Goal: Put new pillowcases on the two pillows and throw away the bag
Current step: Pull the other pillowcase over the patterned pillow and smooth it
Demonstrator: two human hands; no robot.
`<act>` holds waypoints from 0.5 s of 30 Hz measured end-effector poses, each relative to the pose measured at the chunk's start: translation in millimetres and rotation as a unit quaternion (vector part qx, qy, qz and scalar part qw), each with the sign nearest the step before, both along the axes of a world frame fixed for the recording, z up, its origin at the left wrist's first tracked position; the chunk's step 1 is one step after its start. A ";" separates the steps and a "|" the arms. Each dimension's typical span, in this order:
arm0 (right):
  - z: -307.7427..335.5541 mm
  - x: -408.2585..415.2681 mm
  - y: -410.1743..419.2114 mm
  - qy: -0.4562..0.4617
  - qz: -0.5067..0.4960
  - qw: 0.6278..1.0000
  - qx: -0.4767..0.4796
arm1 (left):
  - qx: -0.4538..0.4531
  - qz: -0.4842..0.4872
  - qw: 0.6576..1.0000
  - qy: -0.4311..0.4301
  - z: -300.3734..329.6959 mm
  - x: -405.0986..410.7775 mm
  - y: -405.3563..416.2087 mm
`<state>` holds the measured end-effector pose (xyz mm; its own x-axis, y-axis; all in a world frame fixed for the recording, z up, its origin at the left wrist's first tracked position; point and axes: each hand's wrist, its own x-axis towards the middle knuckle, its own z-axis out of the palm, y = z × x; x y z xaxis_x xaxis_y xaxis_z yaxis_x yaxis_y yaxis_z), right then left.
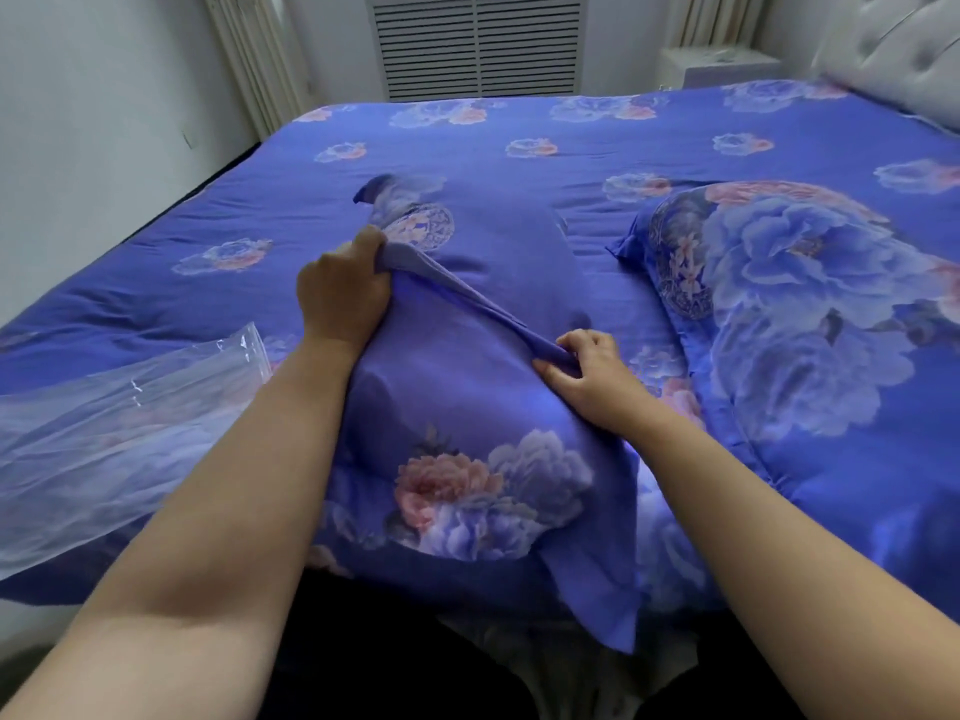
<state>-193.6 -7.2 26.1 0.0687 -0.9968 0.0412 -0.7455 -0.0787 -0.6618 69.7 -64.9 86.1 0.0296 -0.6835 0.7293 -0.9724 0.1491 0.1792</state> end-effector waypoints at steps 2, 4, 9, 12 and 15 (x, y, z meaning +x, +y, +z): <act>3.7 2.4 2.1 -0.049 0.000 0.998 -0.039 | -0.078 -0.032 0.996 0.015 -3.8 4.2 10.6; 15.0 8.5 0.4 -0.063 -0.054 0.989 -0.122 | -0.078 -0.028 0.995 0.049 -11.6 9.5 18.5; 28.2 20.8 -15.8 0.014 -0.054 0.997 -0.059 | 0.333 0.044 0.940 0.052 -20.6 23.1 20.7; 28.3 12.9 -19.6 -0.018 -0.042 0.999 -0.012 | 0.277 0.067 0.958 -0.031 -10.1 -0.6 36.3; 17.1 3.0 -4.7 -0.132 -0.055 0.989 -0.024 | 0.119 -0.133 0.984 -0.024 -16.6 -65.7 78.9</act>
<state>-190.6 -11.9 43.2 -0.0596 -0.9941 0.0901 -0.5527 -0.0424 -0.8323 4.1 13.9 69.5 -0.2049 -0.8133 0.5446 -0.9127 0.3597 0.1937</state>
